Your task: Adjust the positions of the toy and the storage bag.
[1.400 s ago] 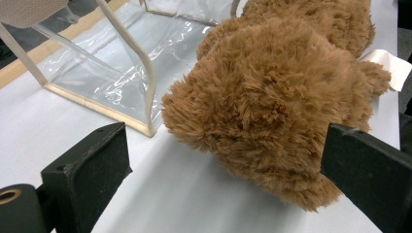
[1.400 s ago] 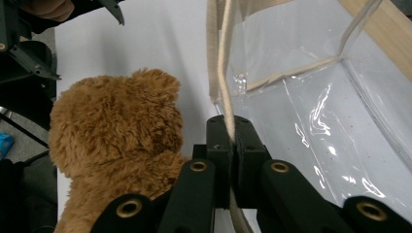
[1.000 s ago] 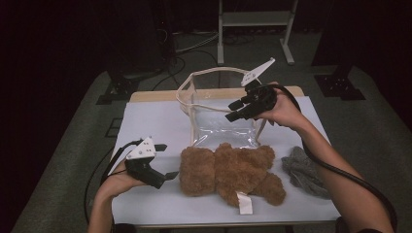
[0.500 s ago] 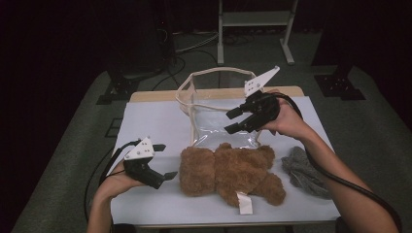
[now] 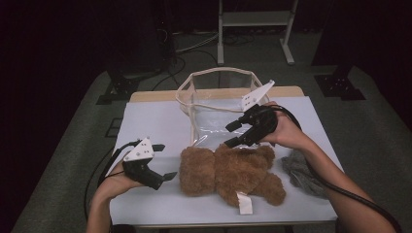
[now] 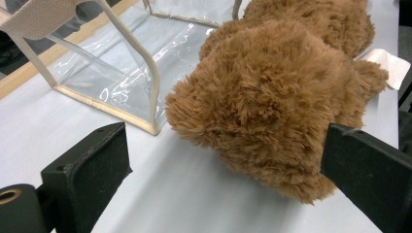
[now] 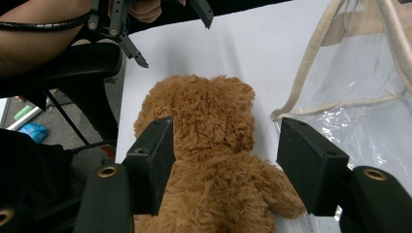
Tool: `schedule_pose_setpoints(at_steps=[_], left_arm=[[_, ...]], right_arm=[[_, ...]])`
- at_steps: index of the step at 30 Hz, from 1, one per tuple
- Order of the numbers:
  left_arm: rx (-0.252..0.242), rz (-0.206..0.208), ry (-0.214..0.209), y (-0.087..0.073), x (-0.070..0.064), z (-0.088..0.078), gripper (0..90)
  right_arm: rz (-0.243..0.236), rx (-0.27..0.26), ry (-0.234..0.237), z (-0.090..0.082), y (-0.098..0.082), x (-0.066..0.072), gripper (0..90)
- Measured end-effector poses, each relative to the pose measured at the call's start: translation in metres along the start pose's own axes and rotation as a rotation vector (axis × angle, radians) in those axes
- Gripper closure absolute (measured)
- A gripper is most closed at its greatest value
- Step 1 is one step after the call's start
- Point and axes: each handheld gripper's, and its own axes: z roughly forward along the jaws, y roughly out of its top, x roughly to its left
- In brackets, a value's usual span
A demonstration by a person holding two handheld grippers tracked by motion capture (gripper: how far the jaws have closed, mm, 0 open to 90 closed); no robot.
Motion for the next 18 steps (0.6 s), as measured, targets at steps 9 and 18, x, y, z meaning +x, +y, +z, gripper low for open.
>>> schedule_pose_setpoints(at_steps=[9, 18], left_arm=[[0.007, 0.000, -0.001, -0.001, 0.002, 0.001, 3.1], [0.007, 0.003, -0.006, 0.000, 0.002, 0.001, 3.1]], right_arm=[[0.006, 0.025, 0.016, 0.014, -0.009, 0.003, 33.3], [0.020, 0.086, 0.036, 0.036, -0.027, 0.012, 28.9]])
